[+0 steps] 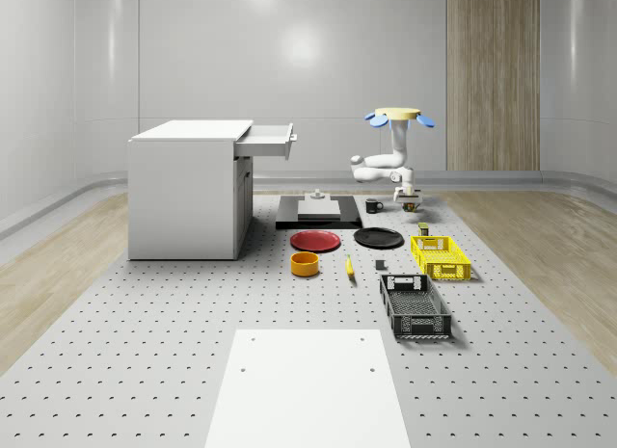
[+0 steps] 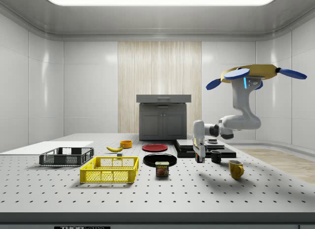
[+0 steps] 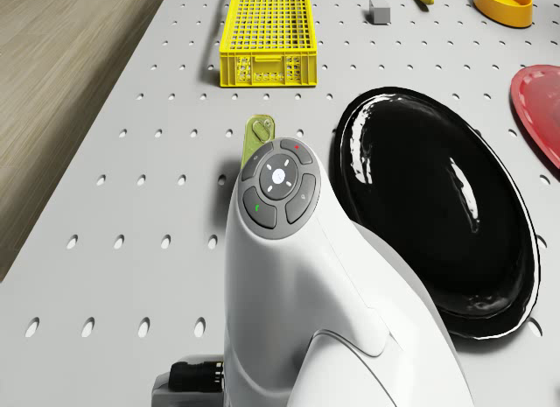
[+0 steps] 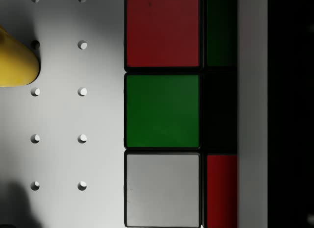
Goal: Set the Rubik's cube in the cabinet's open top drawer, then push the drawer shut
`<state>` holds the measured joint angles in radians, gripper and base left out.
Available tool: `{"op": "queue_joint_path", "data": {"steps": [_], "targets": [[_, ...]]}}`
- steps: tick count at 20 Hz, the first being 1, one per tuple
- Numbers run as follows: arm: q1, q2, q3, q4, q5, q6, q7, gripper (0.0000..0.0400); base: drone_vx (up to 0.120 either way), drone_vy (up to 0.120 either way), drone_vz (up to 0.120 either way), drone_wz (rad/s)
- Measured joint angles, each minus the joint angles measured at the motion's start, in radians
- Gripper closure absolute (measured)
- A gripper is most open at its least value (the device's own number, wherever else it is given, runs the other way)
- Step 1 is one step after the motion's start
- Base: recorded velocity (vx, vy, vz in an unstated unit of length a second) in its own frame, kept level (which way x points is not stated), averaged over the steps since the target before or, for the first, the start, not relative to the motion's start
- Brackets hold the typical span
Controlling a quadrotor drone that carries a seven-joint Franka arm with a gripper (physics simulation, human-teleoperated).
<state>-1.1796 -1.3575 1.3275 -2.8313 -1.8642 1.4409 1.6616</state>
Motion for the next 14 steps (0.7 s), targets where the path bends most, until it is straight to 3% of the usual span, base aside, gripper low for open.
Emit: {"op": "queue_joint_path", "data": {"steps": [9,14], "targets": [[-0.009,-0.026,0.031,-0.002,0.037,0.015,0.01,0.0075,-0.12,0.0,0.12,0.0],[-0.013,-0.041,0.036,-0.002,0.046,0.028,0.013,0.0075,-0.12,-0.12,0.12,0.0]]}}
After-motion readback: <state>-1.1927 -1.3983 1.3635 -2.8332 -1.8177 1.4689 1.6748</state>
